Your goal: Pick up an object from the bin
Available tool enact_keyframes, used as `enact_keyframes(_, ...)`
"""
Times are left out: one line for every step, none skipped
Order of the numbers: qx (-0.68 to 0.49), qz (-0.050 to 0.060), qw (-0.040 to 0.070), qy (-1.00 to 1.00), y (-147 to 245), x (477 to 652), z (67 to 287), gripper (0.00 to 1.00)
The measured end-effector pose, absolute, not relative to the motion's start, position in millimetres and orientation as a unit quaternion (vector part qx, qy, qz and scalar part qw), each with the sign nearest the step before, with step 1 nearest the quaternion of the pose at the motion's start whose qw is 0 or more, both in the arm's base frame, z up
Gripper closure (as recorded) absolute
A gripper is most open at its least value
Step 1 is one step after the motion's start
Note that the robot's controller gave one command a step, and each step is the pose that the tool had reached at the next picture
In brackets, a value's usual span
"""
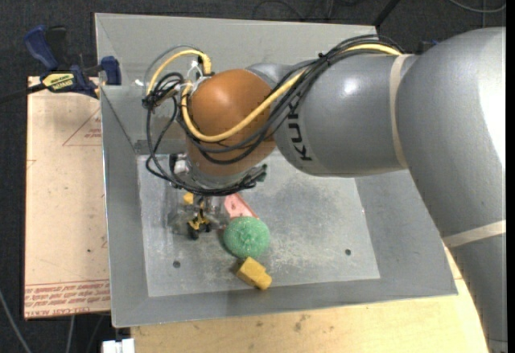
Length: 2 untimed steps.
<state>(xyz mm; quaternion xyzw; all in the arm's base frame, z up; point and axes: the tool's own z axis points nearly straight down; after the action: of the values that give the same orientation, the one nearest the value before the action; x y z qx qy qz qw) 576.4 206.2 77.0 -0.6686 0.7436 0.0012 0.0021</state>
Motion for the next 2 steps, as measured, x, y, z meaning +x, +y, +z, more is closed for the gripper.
enact_keyframes(-0.669,0.001,0.002,0.744,206,575.7,84,1.00)
enact_keyframes(-0.668,0.002,0.000,0.744,206,575.0,94,1.00)
